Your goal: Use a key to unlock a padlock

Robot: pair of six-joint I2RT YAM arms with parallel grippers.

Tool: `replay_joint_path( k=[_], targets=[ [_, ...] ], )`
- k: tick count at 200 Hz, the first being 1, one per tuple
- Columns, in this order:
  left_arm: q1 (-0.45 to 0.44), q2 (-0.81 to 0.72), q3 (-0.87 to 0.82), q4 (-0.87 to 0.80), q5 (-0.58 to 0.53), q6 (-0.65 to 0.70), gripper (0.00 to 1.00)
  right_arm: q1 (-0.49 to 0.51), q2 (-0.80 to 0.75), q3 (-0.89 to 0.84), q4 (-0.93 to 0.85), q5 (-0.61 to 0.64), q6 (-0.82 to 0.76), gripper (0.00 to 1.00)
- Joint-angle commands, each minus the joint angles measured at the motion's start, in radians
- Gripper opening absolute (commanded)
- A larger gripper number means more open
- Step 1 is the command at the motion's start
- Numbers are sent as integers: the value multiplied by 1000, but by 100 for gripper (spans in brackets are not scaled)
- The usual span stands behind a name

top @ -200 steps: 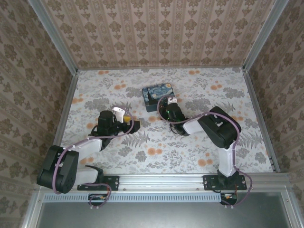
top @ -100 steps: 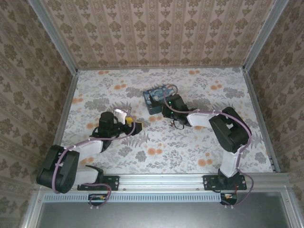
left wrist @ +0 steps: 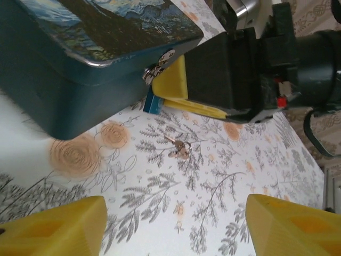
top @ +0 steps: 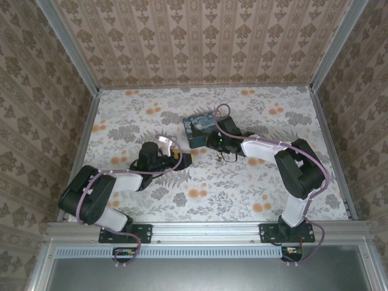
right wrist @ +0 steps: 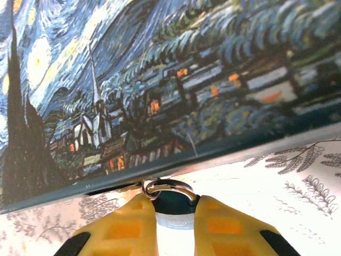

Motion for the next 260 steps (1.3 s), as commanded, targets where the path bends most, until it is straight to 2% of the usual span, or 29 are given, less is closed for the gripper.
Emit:
replay_joint_path(
  k=[1, 20, 52, 87, 121, 170, 195, 260],
  targets=[
    [-16, 67, 67, 166, 23, -129, 67, 0, -35, 38, -38, -51, 54, 16],
    [-34, 123, 99, 221, 26, -204, 64, 0, -34, 53, -57, -69, 57, 16],
    [-70, 200, 148, 199, 1, -323, 62, -6, -44, 54, -60, -65, 66, 15],
    [-75, 277, 107, 345, -41, -385, 57, -26, -47, 30, -13, -105, 121, 15],
    [-69, 297, 110, 343, -23, -351, 56, -41, -46, 38, -18, -156, 143, 15],
    [-69, 337, 128, 383, -16, -336, 48, -57, -37, 31, 15, -225, 199, 15],
    [-69, 370, 138, 391, -25, -343, 48, -67, -29, 32, 32, -261, 230, 15],
    [-66, 410, 139, 492, -30, -390, 46, -67, -33, 36, 13, -258, 227, 15]
  ],
)
